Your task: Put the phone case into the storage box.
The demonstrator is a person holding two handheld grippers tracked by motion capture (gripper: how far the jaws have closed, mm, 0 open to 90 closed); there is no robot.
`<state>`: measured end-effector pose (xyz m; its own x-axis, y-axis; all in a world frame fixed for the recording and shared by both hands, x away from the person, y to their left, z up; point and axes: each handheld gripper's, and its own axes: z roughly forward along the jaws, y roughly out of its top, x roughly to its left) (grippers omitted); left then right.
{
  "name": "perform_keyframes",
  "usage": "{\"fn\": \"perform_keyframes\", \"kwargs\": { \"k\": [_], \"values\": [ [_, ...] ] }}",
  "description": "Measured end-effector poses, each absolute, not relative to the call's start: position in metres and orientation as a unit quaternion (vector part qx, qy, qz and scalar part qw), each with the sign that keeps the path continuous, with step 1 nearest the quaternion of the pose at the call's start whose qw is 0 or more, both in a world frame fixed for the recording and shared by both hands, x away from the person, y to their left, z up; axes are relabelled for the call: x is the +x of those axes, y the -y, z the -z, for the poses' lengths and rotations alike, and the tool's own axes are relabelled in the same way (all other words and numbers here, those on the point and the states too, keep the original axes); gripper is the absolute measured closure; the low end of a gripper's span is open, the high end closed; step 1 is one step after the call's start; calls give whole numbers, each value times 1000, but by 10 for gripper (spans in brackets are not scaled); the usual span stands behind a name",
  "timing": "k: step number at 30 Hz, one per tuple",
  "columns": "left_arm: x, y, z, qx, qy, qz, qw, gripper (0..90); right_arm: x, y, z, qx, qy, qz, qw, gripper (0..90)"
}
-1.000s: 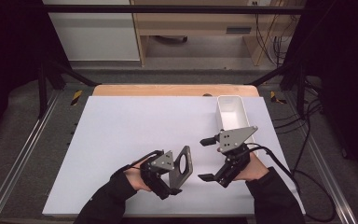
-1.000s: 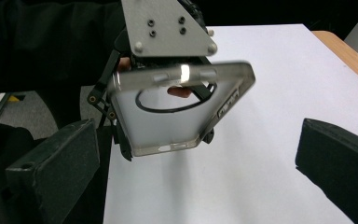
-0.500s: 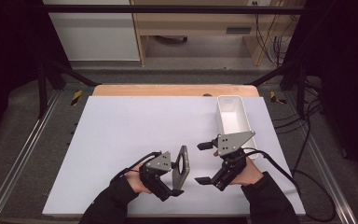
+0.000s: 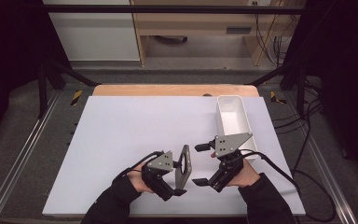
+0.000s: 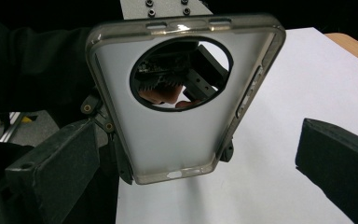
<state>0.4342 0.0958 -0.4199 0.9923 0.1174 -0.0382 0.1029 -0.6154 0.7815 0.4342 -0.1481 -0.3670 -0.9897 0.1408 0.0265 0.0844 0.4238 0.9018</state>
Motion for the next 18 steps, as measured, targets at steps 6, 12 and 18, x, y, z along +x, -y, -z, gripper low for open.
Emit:
{"fn": "perform_keyframes", "kwargs": {
  "k": [6,12,18],
  "values": [
    [434,-94,420,900,-60,-11,432,116,433,147,367,66,-842,-535,21,1],
    [435,-91,420,899,-57,-6,433,116,433,146,367,64,-840,-539,16,1],
    [435,-88,420,899,-53,-7,434,116,434,143,370,61,-839,-541,10,1]
  ]
}}
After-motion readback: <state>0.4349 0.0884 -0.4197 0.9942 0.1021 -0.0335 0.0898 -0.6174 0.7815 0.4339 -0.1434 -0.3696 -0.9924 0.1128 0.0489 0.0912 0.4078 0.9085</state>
